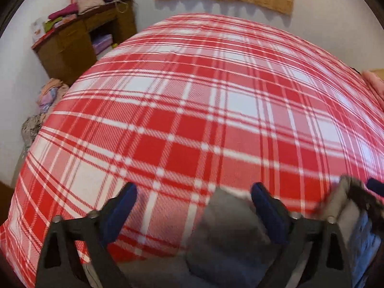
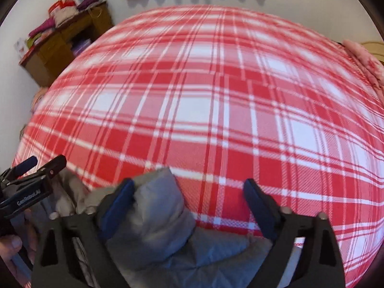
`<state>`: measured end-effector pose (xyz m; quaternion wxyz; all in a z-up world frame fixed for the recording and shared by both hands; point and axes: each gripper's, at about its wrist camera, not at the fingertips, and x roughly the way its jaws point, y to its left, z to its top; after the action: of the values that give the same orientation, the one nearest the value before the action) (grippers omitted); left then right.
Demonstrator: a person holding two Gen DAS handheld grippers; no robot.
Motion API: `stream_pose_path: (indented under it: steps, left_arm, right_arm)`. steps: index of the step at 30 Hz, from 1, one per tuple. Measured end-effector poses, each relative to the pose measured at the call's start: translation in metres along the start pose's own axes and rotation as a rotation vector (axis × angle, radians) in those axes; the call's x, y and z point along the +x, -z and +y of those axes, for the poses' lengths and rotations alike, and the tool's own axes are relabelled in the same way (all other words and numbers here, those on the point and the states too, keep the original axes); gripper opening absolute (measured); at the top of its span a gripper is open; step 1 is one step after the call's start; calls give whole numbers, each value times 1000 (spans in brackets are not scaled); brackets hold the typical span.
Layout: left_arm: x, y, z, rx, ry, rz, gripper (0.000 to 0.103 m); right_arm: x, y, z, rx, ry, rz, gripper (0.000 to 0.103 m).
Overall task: Fold large clothes
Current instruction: 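Grasp the hem with the left gripper while the right gripper holds it, folding toward the collar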
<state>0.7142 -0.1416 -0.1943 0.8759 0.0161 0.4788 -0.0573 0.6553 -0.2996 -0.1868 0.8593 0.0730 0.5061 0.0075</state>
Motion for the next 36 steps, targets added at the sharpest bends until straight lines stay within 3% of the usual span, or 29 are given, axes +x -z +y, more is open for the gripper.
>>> stream_pose_path:
  steps: [1, 2, 5, 9, 14, 24, 28, 31, 32, 34, 35, 36]
  left_arm:
    - [-3, 4, 1, 11, 43, 12, 67]
    - [-7, 8, 2, 25, 81, 19, 50]
    - [-23, 17, 0, 76, 137, 6, 24]
    - [-52, 35, -3, 123, 161, -55, 13]
    - [-83, 63, 0, 189, 141, -125, 11]
    - [-77, 115, 12, 213, 108, -103, 10]
    - [-101, 112, 16, 185, 116, -150, 10]
    - [-136, 108, 21, 162, 123, -270, 10]
    - [-147, 105, 24, 143, 129, -307, 16]
    - [-157, 95, 29, 97, 118, -346, 60]
    - [-157, 89, 31, 76, 85, -359, 96]
    - [-154, 84, 31, 54, 46, -380, 100]
  right_arm:
    - [-2, 2, -2, 2, -25, 7, 65]
    - [-5, 5, -4, -4, -53, 17, 44]
    - [-18, 17, -2, -48, -62, 16, 13]
    - [-39, 32, 1, -99, -44, -29, 9]
    - [-61, 57, -3, -155, -21, -82, 7]
    - [-50, 105, -10, -178, 26, -123, 6]
    - [-48, 112, -9, -217, 76, -145, 6]
    - [-48, 114, -9, -239, 97, -160, 6]
    - [-48, 115, -8, -247, 103, -164, 6]
    - [-46, 117, -7, -255, 108, -163, 6]
    - [-45, 118, -7, -255, 106, -163, 7]
    - [-45, 118, -8, -250, 99, -161, 7]
